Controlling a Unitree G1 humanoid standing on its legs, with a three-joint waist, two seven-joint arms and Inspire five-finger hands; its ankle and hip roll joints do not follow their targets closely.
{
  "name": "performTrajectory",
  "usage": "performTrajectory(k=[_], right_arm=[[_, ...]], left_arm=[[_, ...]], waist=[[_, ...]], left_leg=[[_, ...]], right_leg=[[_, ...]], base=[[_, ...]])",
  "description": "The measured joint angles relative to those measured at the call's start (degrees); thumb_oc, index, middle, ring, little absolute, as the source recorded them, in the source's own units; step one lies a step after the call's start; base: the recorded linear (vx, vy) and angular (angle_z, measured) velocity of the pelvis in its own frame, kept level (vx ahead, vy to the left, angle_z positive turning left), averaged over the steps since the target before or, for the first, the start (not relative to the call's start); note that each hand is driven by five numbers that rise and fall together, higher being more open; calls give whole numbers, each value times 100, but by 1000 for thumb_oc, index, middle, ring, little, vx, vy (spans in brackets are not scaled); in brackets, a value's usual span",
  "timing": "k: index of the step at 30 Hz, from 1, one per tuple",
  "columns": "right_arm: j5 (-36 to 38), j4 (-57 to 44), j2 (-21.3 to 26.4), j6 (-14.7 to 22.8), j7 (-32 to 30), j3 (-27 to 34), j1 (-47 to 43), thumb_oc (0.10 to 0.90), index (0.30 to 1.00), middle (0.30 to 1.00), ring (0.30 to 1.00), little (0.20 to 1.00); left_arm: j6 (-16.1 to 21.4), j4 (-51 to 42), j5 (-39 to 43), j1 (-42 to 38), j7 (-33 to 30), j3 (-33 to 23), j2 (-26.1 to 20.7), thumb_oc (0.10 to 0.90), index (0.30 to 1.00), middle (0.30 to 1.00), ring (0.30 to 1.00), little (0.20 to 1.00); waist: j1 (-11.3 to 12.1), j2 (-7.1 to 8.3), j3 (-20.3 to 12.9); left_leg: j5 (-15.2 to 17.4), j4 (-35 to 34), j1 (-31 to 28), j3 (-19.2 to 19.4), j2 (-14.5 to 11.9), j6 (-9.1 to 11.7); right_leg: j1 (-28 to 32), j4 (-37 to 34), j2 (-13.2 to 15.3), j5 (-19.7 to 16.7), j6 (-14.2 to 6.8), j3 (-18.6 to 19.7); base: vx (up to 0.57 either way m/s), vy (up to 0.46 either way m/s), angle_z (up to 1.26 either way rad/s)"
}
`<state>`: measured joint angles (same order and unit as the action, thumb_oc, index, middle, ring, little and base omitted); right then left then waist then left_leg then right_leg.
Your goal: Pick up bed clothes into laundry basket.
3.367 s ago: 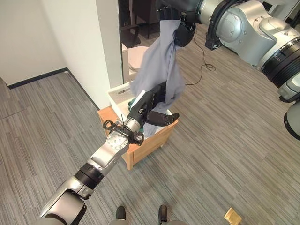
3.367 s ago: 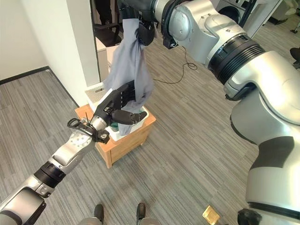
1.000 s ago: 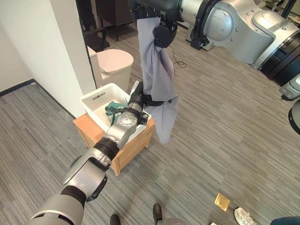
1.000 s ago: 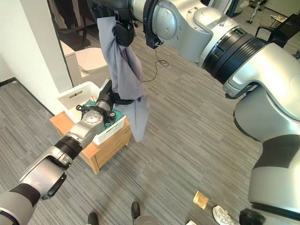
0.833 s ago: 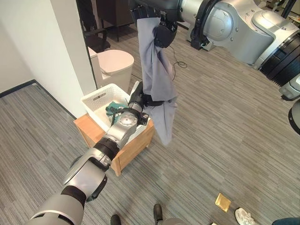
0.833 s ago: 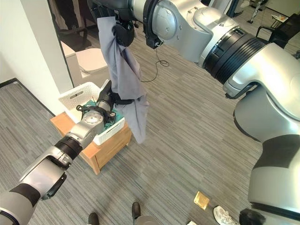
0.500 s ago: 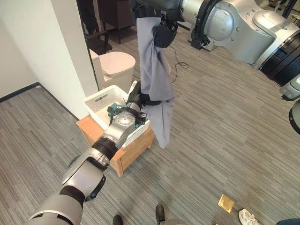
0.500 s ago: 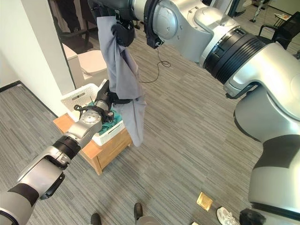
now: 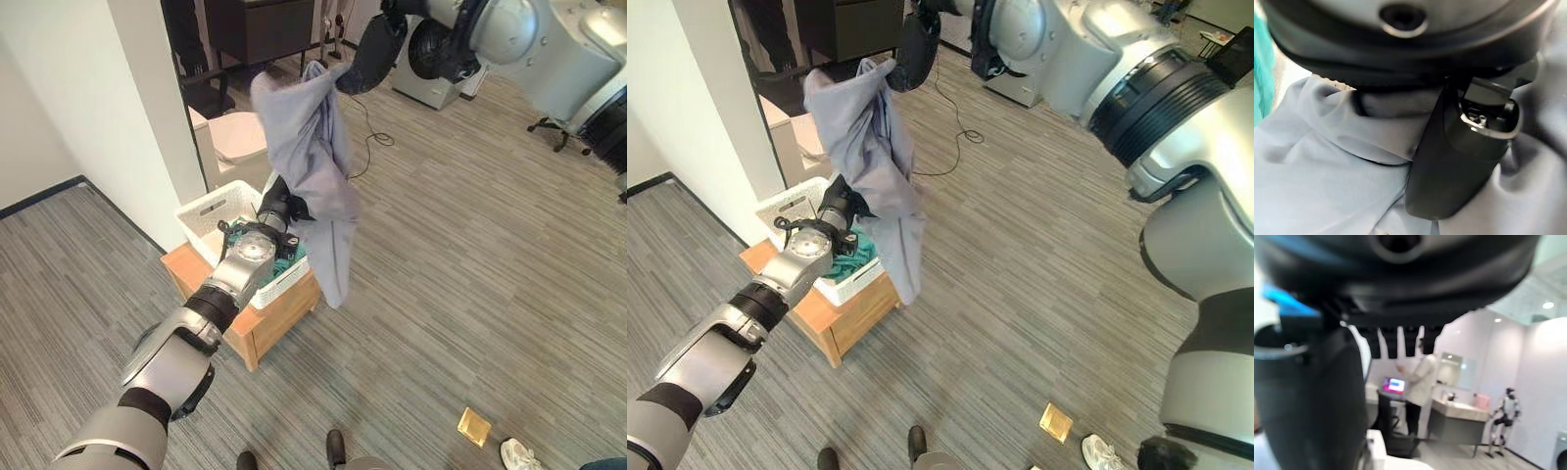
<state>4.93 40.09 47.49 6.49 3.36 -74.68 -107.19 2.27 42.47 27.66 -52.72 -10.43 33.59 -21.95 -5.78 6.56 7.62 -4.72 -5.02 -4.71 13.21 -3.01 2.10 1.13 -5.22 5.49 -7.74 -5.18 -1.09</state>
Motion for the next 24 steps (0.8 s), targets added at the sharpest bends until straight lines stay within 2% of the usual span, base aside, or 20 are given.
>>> performTrajectory(k=[3, 4, 7, 8, 9, 12, 13, 15, 16, 17, 18, 19, 20, 21, 22, 23, 24], right_arm=[[124, 368, 177, -14, 15, -166, -257, 800, 900, 900, 900, 900], [181, 495, 223, -38, 14, -164, -339, 800, 900, 900, 900, 900], [326, 612, 624, -55, 12, -198, -548, 800, 900, 900, 900, 900], [330, 629, 766, -69, 9, -197, -590, 800, 900, 900, 900, 900], [343, 562, 984, -65, -2, -193, -606, 800, 900, 900, 900, 900], [445, 7, 1802, -82, -19, -197, -642, 800, 900, 900, 900, 900], [447, -52, 1953, -72, -37, -189, -642, 800, 900, 900, 900, 900], [450, -868, 2736, -51, -128, -113, -636, 800, 900, 900, 900, 900], [453, -1341, 3180, 50, -140, -57, -612, 800, 900, 900, 900, 900], [491, -1956, 3678, 135, -146, 319, -287, 800, 900, 900, 900, 900], [515, -2123, 3852, 145, -157, 366, -198, 800, 900, 900, 900, 900], [521, -2338, 4045, 167, -154, 623, 151, 800, 900, 900, 900, 900], [570, -2656, 4319, 210, -177, 1354, 906, 800, 900, 900, 900, 900], [617, -2991, 4694, 309, -156, 1822, 1479, 800, 900, 900, 900, 900], [697, -3123, 4730, 338, -135, 2371, 2061, 800, 900, 900, 900, 900], [909, -3376, 4783, 339, -77, 2787, 2747, 800, 900, 900, 900, 900], [961, -3390, 4795, 337, 27, 2838, 3079, 800, 900, 900, 900, 900]], left_arm=[[-32, -8, -1238, -206, 199, 600, -606, 400, 300, 300, 300, 300], [-61, -10, -1491, -273, 293, 710, -734, 400, 300, 300, 300, 300], [-104, 2, -2037, -920, 527, 1687, -1394, 400, 300, 300, 300, 300], [-116, 2, -2241, -1107, 603, 1816, -1564, 400, 300, 300, 300, 300], [-119, -9, -2365, -1416, 604, 2231, -1737, 400, 300, 300, 300, 300], [-66, -277, -2915, -2461, 755, 3005, -2396, 400, 300, 300, 300, 300], [-41, -315, -3029, -2582, 737, 2983, -2498, 400, 300, 300, 300, 300], [103, -788, -3574, -3473, 717, 3742, -3120, 400, 300, 300, 300, 300], [270, -1073, -3927, -3868, 704, 4032, -3481, 400, 300, 300, 300, 300], [403, -1404, -4423, -4148, 618, 4145, -3818, 400, 300, 300, 300, 300], [444, -1497, -4558, -4262, 573, 4228, -3930, 400, 300, 300, 300, 300], [537, -1550, -4756, -4279, 558, 4140, -4043, 400, 300, 300, 300, 300], [632, -1793, -5006, -4281, 496, 4027, -4270, 400, 300, 300, 300, 300], [795, -2001, -5293, -4249, 347, 3924, -4529, 400, 300, 300, 300, 300], [883, -2005, -5520, -4223, 288, 3913, -4621, 400, 300, 300, 300, 300], [994, -2035, -6052, -4061, 194, 3925, -4919, 400, 300, 300, 300, 300], [1016, -1998, -6275, -3948, 199, 3941, -4974, 400, 300, 300, 300, 300]], waist=[[11, -145, -2], [15, -187, 0], [33, -307, 2], [21, -361, -19], [38, -375, -15], [39, -508, -15], [20, -576, -20], [32, -735, 41], [39, -856, 54], [45, -1024, 27], [62, -1109, -5], [66, -1271, -79], [63, -1477, -53], [50, -1749, -56], [-2, -1917, -43], [-156, -2259, -32], [-223, -2639, -98]], left_leg=[[0, 0, 8, -7, 4, 0], [0, 0, 10, -10, 9, 0], [-1, 0, 36, -31, 27, -2], [-1, 0, 45, -29, 40, -3], [0, 0, 49, -42, 53, -3], [10, -1, 112, -64, 107, -19], [15, 0, 105, -50, 113, -29], [21, 0, 112, -51, 147, -37], [38, 0, 126, -80, 168, -63], [56, 0, 117, -107, 216, -87], [67, -1, 113, -110, 234, -104], [82, 0, 90, -115, 265, -125], [88, 0, 54, -102, 291, -134], [141, -1, 48, -121, 334, -210], [142, 0, 31, -110, 371, -212], [172, -2, 37, -124, 477, -250], [206, 3, 41, -111, 516, -301]], right_leg=[[-2, -2, 11, 0, 1, -5], [-2, 0, 12, 1, 1, -5], [-17, 1, 32, 5, 1, -14], [-26, 1, 49, 5, 1, -15], [-24, 1, 60, 15, -11, -17], [-65, 2, 102, 27, -34, -22], [-68, 1, 131, 28, -36, -24], [-77, -1, 164, 45, -62, -12], [-85, 0, 184, 49, -71, -16], [-66, 4, 189, 69, -99, -20], [-62, 4, 209, 76, -108, -22], [-52, 4, 275, 87, -124, -6], [-33, 0, 314, 130, -180, 4], [-12, 2, 361, 131, -201, -5], [12, 1, 391, 161, -250, 3], [0, 5, 455, 185, -316, -6], [-23, 3, 521, 184, -345, 34]], base=[[0, 0, 0], [-7, 5, 4], [-18, 6, 3], [0, 0, 0], [30, 12, 3], [3, 5, 3], [0, 0, 0], [0, 0, 0], [15, 14, 5], [19, 18, 3], [32, 43, -1], [38, 53, -5], [40, 70, 0], [27, 46, 6], [2, 43, 9], [0, 0, 0], [-125, -2, -2]])
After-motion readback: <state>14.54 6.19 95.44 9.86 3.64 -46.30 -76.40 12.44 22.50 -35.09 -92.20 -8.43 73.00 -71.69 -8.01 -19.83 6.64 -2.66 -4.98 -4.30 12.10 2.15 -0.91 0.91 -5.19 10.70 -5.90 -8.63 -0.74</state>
